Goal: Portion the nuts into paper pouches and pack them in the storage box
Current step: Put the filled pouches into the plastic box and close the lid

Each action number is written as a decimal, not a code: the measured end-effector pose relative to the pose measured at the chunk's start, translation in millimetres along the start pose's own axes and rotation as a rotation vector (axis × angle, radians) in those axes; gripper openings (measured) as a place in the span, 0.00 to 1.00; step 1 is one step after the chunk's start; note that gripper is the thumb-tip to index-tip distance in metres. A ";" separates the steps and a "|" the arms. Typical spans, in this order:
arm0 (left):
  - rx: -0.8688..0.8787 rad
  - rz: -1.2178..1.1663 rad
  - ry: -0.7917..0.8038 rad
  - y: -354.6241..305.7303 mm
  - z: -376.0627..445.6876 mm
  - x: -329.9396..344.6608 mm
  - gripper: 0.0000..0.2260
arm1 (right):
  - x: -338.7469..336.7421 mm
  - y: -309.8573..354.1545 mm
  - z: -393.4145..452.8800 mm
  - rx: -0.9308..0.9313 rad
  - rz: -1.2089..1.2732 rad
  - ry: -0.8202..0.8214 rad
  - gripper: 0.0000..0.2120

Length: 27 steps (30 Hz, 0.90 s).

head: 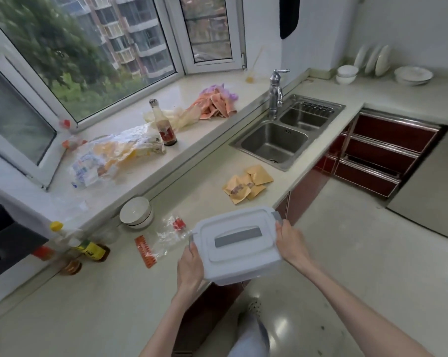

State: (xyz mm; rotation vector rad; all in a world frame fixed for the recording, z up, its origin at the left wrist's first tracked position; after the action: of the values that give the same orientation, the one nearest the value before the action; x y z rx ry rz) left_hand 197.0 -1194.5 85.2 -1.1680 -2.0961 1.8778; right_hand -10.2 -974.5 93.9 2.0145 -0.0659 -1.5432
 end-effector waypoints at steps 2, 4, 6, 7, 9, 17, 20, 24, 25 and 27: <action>0.025 0.010 -0.002 -7.5 12.9 11.8 0.19 | -1.3 -7.3 14.8 0.015 0.004 -0.015 0.19; 0.030 0.014 -0.008 -11.6 25.8 22.8 0.19 | -0.1 -11.8 32.3 0.022 0.009 -0.013 0.20; 0.022 0.000 -0.029 -11.2 40.6 31.1 0.20 | 0.6 -11.3 53.8 0.016 0.021 -0.014 0.21; 0.022 -0.012 -0.044 -9.3 47.9 34.2 0.20 | 2.7 -10.0 65.0 0.010 0.022 -0.007 0.21; 0.019 -0.041 -0.067 -5.1 62.1 41.4 0.16 | 8.7 -6.3 86.5 -0.014 0.010 0.003 0.22; -0.097 -0.070 -0.141 10.7 114.5 61.5 0.18 | 27.4 9.7 157.2 -0.077 -0.029 0.080 0.20; -0.153 -0.087 -0.183 14.7 122.9 57.2 0.21 | 32.5 24.9 177.8 -0.119 -0.031 0.100 0.20; -0.271 -0.224 -0.213 31.6 128.3 47.7 0.19 | 53.4 47.4 193.9 -0.178 -0.020 0.178 0.23; -0.311 -0.262 -0.236 38.7 128.9 43.6 0.19 | 60.2 52.8 196.1 -0.190 -0.020 0.200 0.23; -0.381 -0.299 -0.293 50.5 126.2 32.8 0.19 | 75.1 63.9 197.9 -0.208 -0.020 0.256 0.24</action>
State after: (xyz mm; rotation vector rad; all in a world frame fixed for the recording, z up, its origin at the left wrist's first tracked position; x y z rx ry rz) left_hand 129.9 -1280.1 -2.7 -0.5990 -2.6959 1.6398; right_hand -143.1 -1139.2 29.9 2.0302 0.2082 -1.2357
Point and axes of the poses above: each hand's wrist, its own z-axis towards the middle knuckle, its own x-axis out of the palm, y = z × x, the point moved 9 cm from there along z, towards the middle knuckle, and after that the axes turned 12 degrees about -z, right-handed, at the moved point
